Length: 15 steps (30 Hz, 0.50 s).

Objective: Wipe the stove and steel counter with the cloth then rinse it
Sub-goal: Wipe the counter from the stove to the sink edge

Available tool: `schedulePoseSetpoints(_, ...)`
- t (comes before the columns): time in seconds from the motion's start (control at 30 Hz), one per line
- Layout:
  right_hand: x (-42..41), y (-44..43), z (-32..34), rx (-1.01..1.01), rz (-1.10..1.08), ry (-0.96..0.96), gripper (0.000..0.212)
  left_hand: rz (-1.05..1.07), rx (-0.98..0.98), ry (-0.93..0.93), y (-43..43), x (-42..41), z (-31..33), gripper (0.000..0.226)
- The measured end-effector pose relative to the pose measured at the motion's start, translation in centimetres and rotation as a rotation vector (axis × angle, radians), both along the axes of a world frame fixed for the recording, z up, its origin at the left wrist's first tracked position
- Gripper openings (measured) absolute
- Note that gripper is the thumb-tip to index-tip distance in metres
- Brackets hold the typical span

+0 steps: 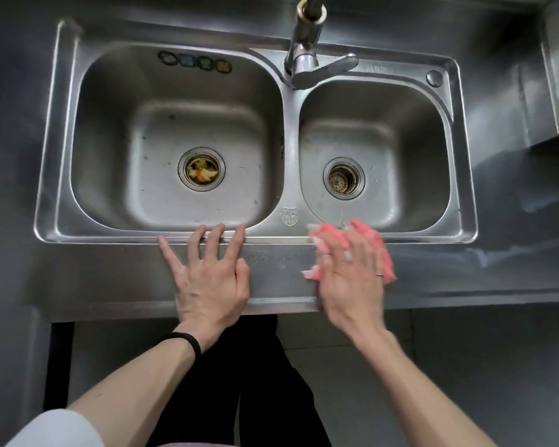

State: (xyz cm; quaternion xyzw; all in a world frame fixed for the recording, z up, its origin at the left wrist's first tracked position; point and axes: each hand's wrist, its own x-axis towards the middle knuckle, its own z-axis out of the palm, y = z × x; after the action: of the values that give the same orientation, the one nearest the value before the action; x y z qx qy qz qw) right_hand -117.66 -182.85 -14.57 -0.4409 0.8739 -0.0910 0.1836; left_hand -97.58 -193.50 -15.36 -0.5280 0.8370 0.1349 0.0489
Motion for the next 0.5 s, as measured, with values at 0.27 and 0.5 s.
schedulePoseSetpoints(0.27, -5.9, 3.5, 0.2, 0.103, -0.344, 0.086, 0.060, -0.019, 0.008, -0.005, -0.2, 0.2, -0.4, 0.059)
schedulePoseSetpoints(0.5, 9.2, 2.5, -0.7, 0.073, -0.201, 0.030, 0.061, -0.011, 0.007, 0.003, -0.1, 0.3, -0.2, 0.060)
